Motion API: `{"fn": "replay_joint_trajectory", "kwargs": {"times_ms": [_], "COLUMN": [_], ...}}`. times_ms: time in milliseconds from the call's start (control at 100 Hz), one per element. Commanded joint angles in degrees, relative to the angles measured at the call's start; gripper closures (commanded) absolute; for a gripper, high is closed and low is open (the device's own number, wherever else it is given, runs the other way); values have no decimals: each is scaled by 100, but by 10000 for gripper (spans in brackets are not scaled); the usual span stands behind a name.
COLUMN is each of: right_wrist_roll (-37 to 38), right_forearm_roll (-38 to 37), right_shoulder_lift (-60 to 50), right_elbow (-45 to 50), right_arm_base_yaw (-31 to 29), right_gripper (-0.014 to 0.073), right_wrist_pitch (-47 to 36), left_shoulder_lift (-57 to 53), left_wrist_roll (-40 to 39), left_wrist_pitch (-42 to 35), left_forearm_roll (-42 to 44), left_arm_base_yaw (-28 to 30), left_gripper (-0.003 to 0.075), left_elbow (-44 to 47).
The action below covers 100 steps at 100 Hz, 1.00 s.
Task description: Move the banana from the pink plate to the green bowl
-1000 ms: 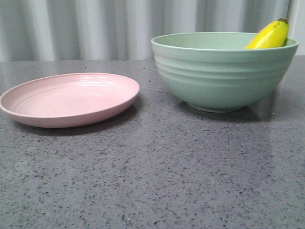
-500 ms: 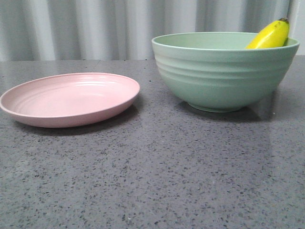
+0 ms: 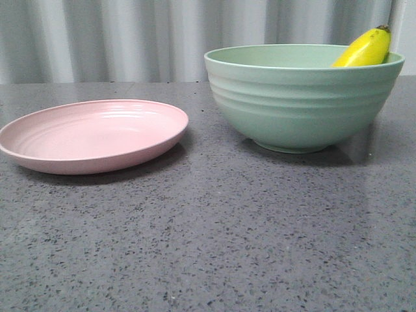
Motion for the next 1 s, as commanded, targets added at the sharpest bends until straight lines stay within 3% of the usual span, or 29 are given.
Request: {"fn": "replay_joint_trajectory", "kwargs": {"times_ms": [0,200,330,380,490,640,810,990], "right_wrist_roll": [-44,349,1356,1494,1484,1460,409,408], "right_forearm_roll": [-158,-326,-1150,-1475,-1478,-1355,-637,-637], "right_shoulder_lift": [-144,-124,-124,-124,-124,-124,-124,-124], "right_elbow": [263,1122,1723,1673,1692,1692,1692,1692], "right_arm_base_yaw": [-393,-1037,-1047,-1047,-1047,-1047,-1047,-1047], "right_gripper": [673,673,673,673,673,673,673,673], "right_wrist_pitch": [-714,-1451,-2178,-1833,-1759,-1008,-510,-501], "left_shoulder_lift": [-181,-181,-181,-181,-181,-181,-181,-181], "left_wrist_roll": [-45,-45,-45,-45,-45,-45,-45,-45], "left_wrist_pitch": [-238,-238,-238,-238,-238,-238,-238,-238], "left_forearm_roll": [-61,-61,-61,-61,-61,-61,-61,-61], "left_arm_base_yaw": [-4,-4,-4,-4,-4,-4,-4,-4], "left_gripper": [739,739,738,739,739,739,739,739], "left_elbow": [151,151,151,151,151,151,151,151]}}
